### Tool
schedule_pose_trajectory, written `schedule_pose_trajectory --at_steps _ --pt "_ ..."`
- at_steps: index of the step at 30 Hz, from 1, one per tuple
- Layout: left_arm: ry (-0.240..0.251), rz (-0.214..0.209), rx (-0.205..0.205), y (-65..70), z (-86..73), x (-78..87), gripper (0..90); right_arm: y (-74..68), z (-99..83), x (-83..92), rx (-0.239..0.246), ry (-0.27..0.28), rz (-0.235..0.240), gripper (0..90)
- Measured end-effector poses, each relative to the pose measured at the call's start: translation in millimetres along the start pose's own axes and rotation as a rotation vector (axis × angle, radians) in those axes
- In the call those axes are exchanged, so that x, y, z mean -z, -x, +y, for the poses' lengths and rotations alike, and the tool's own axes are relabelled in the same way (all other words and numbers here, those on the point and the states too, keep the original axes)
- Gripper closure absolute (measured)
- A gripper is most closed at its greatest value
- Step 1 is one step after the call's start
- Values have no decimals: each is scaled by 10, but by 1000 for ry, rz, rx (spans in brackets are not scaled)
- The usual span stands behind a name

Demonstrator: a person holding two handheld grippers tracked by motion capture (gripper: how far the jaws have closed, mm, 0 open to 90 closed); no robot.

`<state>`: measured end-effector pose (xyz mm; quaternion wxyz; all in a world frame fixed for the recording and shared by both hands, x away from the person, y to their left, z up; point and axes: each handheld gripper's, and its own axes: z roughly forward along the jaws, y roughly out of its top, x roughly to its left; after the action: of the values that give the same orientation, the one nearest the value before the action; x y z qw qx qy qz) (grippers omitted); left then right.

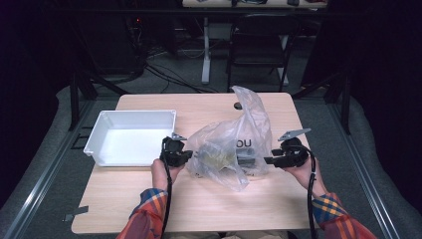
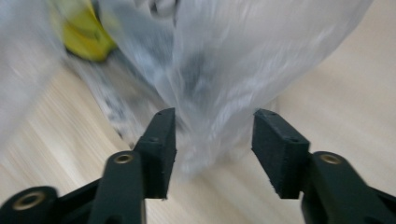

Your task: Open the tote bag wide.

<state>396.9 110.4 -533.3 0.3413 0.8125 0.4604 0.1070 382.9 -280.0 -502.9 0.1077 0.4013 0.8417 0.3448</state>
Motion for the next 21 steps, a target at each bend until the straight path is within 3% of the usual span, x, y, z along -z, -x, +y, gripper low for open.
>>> schedule_pose_trajectory --at_steps 2,4,7,8,9,11,21 --pt "0 2 3 13 -5 -17 894 -20 64 37 -3 33 -5 455" --pt "-7 -1 -1 19 -7 -21 894 -49 110 -12 5 52 -23 490" --pt "-1 4 -1 18 -9 -17 895 -64 110 -130 -1 39 -53 726" --pt "-1 4 -1 18 -9 -17 895 -64 110 -130 -1 39 -53 726" --pt "0 -1 6 -1 -13 -4 896 -49 87 -151 -2 34 -59 831" --pt "4 6 11 -16 -17 0 896 -18 62 -137 -20 39 -58 879" --pt "12 -7 33 -49 -21 35 895 52 -52 -165 -56 -11 -68 900"
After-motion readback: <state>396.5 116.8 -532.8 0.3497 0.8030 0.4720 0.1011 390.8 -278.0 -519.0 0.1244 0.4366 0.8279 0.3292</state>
